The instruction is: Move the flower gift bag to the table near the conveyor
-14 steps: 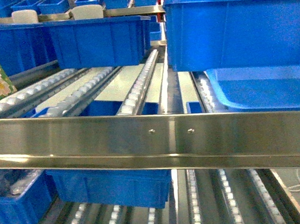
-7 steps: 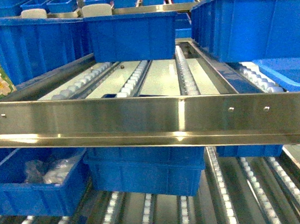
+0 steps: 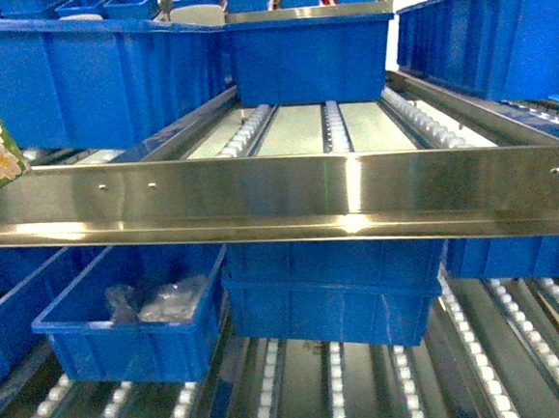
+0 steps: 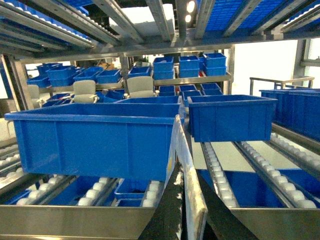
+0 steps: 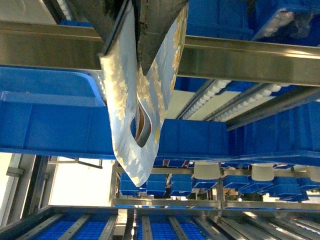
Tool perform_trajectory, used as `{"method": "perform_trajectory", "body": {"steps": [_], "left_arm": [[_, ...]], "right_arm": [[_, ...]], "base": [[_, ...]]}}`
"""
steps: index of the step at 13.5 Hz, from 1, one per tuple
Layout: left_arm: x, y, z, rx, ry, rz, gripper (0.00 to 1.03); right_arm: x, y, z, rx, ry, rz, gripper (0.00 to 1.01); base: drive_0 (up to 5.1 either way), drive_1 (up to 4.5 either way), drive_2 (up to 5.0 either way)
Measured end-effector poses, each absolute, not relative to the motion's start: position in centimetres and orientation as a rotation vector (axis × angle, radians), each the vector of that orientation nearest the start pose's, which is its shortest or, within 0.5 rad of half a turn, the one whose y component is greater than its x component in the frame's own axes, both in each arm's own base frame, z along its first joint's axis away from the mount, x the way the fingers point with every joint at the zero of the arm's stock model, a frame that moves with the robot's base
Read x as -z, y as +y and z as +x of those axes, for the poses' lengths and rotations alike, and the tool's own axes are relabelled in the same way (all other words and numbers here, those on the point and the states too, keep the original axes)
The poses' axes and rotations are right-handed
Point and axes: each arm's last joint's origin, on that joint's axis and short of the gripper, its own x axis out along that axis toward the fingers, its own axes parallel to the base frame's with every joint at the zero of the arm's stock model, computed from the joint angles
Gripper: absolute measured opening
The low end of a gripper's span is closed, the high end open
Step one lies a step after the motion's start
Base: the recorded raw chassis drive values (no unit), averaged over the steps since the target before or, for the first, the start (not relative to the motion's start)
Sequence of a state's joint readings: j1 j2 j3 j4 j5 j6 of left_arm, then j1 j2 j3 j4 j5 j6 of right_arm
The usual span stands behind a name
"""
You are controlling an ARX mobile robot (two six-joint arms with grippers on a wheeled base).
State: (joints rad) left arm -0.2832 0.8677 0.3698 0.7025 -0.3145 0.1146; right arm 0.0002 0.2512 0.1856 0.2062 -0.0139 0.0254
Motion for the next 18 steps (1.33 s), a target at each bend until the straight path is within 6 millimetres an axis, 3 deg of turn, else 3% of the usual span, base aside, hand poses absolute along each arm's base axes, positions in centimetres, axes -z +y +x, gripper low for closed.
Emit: {"method": "perform_trajectory", "body": {"steps": [18], "left_arm": [[-26.01, -4.36, 18.14, -0.042, -0.194, 0.054, 0.02]], "right_arm": [[-22.66, 0.05, 10.86, -0.017, -0.141, 0.024, 0.02]], "base": [[0.0, 0.0, 0.0]]}}
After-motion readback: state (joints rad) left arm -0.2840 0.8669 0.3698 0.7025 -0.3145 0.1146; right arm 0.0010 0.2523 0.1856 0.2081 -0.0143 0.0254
